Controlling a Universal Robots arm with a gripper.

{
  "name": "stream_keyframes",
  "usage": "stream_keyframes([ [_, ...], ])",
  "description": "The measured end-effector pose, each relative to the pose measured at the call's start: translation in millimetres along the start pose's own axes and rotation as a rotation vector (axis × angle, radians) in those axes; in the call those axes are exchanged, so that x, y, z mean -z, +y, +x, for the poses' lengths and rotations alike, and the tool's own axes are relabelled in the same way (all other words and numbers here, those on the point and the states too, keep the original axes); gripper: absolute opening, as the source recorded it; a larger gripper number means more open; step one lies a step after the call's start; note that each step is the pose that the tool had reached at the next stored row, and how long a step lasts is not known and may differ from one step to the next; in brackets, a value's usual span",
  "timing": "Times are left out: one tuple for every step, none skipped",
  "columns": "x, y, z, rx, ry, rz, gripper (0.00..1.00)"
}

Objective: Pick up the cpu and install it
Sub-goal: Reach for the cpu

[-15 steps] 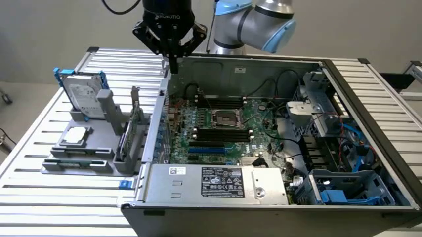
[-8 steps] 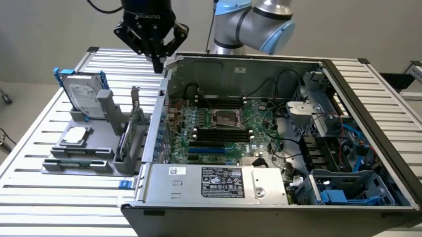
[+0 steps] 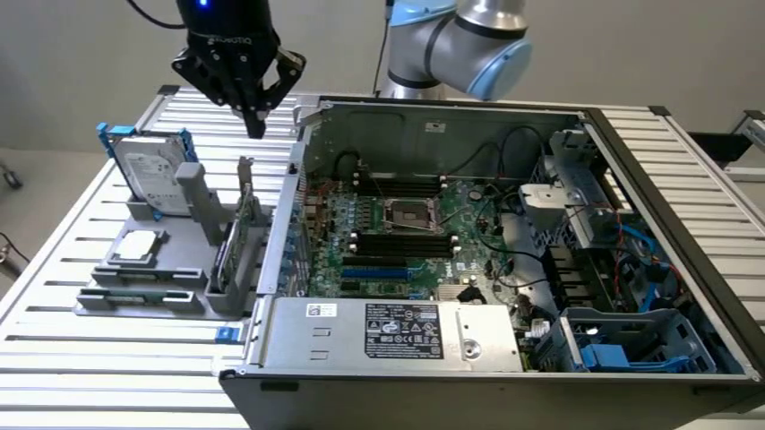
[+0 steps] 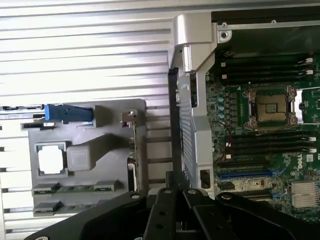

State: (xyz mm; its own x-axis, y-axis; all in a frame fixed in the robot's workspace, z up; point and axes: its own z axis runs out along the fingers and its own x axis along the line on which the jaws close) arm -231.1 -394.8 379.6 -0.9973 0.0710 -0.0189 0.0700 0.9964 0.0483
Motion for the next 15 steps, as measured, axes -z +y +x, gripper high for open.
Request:
stream_keyframes([
  [-1.8, 0.4, 4.6, 0.0, 0.0, 0.0, 0.11],
  [-3.6, 0.8, 9.3, 0.0, -0.0002, -0.0001, 0.11],
  [-5.3, 1.1, 13.8, 0.0, -0.0001, 0.0, 0.11],
  [-7.1, 1.5, 18.5, 0.0, -0.0001, 0.0, 0.11],
  [-8.7, 1.8, 23.1, 0.0, -0.0002, 0.0, 0.11],
  [-10.4, 2.1, 28.0, 0.0, -0.0002, 0.0, 0.11],
  [-11.9, 2.4, 32.5, 0.0, -0.0001, 0.0001, 0.11],
  [-13.4, 2.8, 37.1, 0.0, -0.0001, 0.0002, 0.11],
  [-14.8, 3.1, 41.6, 0.0, -0.0001, 0.0001, 0.11],
  [-16.0, 3.3, 46.2, 0.0, -0.0002, 0.0002, 0.11],
  [-17.1, 3.5, 50.8, 0.0, -0.0001, 0.0003, 0.11],
  [-18.1, 3.5, 55.3, 0.0, -0.0002, 0.0004, 0.11],
  [-18.9, 3.4, 59.8, 0.0, -0.0002, 0.0004, 0.11],
  [-19.7, 3.3, 64.7, 0.0, -0.0001, 0.0006, 0.11],
  [-20.5, 3.1, 69.3, 0.0, 0.0, 0.0006, 0.11],
])
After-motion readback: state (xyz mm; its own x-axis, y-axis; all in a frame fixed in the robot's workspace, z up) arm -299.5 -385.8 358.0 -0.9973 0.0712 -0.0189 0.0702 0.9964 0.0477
